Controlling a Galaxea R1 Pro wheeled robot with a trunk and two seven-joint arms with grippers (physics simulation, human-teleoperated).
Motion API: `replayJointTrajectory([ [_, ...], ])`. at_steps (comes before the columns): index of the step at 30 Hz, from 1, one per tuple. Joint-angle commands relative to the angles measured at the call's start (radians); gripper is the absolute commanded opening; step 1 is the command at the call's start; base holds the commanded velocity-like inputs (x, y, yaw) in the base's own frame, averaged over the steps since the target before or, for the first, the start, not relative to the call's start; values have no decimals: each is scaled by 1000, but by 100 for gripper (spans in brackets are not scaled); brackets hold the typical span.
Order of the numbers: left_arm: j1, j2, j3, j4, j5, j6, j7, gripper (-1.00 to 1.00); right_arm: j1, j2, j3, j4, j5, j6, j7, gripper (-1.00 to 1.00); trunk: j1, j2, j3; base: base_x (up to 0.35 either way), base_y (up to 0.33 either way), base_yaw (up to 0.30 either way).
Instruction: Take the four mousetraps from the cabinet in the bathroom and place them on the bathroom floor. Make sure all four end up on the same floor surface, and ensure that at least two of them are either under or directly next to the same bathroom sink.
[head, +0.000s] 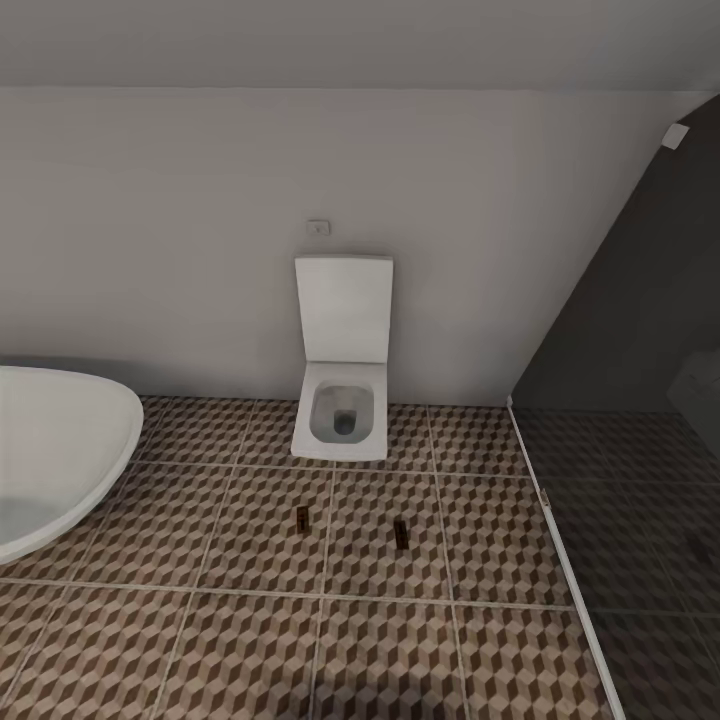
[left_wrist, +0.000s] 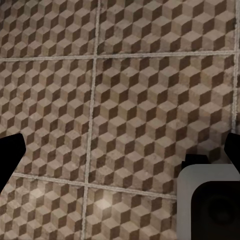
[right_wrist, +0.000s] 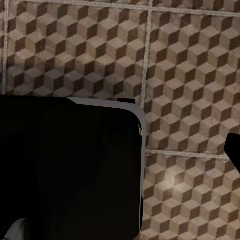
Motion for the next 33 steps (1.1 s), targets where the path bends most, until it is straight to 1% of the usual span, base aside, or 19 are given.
replayJointTrajectory([
  [1,-1,-1,-9,3,3,-4,4,100,-1,0,3,1,-4,-3,4,100,0,-2,-1,0,0,0],
  [33,-1,0,-9,3,3,-4,4,100,-1,0,3,1,-4,-3,4,100,0,-2,-1,0,0,0],
])
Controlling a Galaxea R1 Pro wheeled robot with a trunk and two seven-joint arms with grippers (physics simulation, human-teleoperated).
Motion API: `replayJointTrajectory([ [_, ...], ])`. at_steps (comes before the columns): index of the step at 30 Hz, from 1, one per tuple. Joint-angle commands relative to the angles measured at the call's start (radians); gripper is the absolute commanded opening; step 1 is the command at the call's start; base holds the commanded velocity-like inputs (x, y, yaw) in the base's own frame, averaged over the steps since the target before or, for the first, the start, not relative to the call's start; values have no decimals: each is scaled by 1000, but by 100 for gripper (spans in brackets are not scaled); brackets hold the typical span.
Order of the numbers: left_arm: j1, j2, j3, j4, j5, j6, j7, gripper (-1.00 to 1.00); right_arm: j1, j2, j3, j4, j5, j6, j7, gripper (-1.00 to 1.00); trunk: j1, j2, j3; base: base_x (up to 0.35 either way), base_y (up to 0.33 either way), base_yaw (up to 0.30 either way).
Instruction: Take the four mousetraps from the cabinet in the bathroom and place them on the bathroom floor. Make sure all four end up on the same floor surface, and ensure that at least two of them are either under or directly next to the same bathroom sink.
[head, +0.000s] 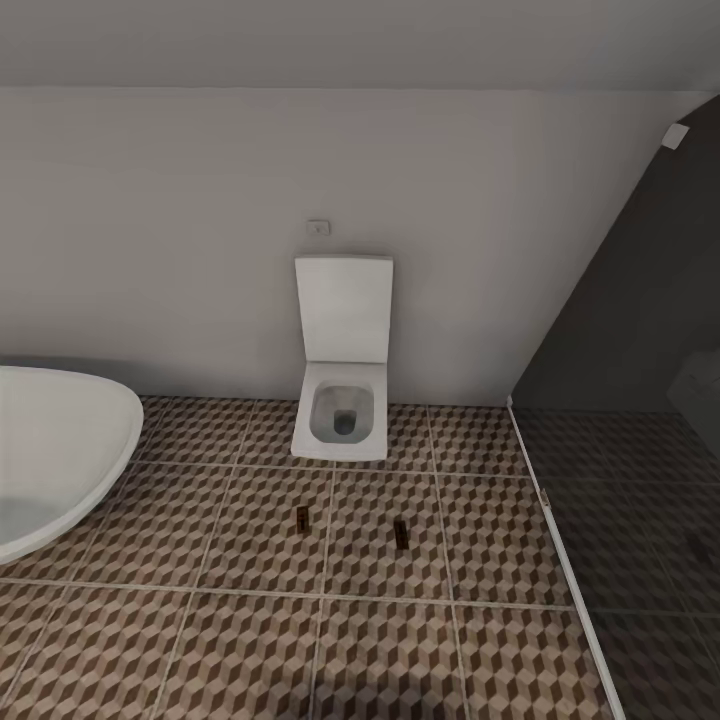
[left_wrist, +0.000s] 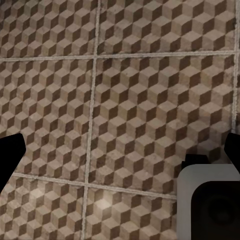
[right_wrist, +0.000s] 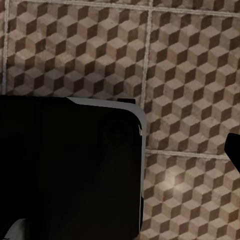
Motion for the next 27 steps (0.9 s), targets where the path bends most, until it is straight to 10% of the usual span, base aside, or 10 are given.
replayJointTrajectory([
  [1,-1,-1,-9,3,3,-4,4,100,-1,0,3,1,-4,-3,4,100,0,-2,-1,0,0,0],
  [27,-1,-1,-9,3,3,-4,4,100,-1,0,3,1,-4,-3,4,100,0,-2,-1,0,0,0],
])
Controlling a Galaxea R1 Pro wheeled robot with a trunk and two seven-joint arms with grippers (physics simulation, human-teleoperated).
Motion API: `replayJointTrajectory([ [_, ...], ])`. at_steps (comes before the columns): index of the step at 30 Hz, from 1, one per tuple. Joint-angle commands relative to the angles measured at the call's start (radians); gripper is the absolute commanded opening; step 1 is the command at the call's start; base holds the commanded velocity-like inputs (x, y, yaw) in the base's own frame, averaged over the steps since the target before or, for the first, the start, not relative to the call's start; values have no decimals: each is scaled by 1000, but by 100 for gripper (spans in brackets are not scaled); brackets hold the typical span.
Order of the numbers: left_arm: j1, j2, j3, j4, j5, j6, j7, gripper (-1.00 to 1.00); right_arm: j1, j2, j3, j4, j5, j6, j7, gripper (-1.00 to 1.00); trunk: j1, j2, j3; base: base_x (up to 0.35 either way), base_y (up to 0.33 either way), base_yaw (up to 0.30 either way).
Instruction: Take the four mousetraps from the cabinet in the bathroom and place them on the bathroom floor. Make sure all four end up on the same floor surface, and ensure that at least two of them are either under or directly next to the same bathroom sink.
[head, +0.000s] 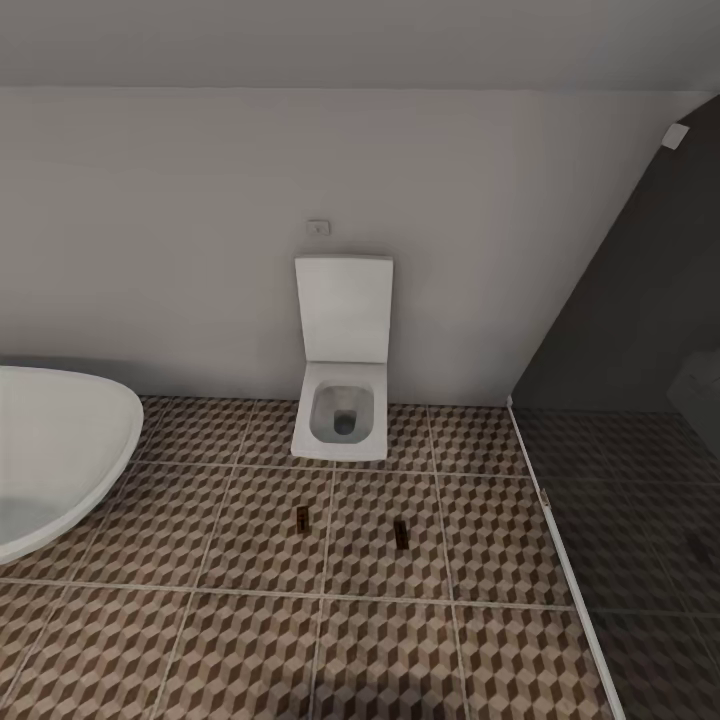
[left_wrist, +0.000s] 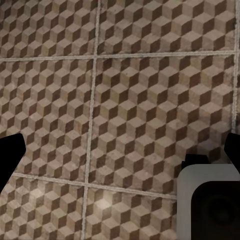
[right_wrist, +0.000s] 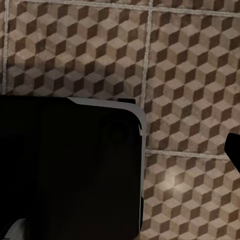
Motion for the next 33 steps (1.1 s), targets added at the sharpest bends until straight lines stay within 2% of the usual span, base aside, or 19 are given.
replayJointTrajectory([
  [1,-1,-1,-9,3,3,-4,4,100,-1,0,3,1,-4,-3,4,100,0,-2,-1,0,0,0],
  [33,-1,-1,-9,3,3,-4,4,100,-1,0,3,1,-4,-3,4,100,0,-2,-1,0,0,0],
])
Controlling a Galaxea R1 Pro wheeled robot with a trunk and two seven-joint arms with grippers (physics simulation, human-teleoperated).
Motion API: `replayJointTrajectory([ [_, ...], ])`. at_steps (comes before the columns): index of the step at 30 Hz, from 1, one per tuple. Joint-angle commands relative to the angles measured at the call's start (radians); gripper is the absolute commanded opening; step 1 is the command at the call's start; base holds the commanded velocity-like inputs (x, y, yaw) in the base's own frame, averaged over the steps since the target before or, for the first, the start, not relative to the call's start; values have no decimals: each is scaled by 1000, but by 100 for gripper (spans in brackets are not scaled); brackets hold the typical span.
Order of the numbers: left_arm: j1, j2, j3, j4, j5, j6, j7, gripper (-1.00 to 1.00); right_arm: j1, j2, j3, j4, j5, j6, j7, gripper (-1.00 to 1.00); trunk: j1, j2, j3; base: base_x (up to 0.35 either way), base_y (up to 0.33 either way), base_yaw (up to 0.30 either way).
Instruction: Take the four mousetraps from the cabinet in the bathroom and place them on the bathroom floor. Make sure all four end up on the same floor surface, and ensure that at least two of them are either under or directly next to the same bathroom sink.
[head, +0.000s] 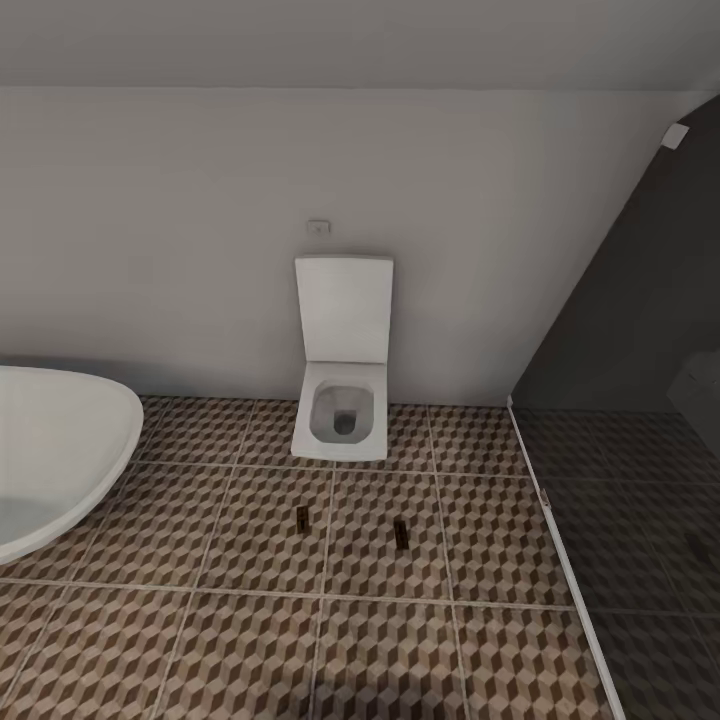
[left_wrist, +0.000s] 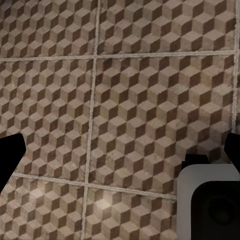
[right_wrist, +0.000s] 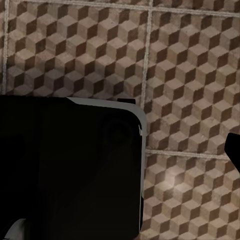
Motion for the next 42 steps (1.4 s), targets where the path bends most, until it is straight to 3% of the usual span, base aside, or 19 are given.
replayJointTrajectory([
  [1,-1,-1,-9,3,3,-4,4,100,-1,0,3,1,-4,-3,4,100,0,-2,-1,0,0,0],
  [42,-1,0,-9,3,3,-4,4,100,-1,0,3,1,-4,-3,4,100,0,-2,-1,0,0,0],
])
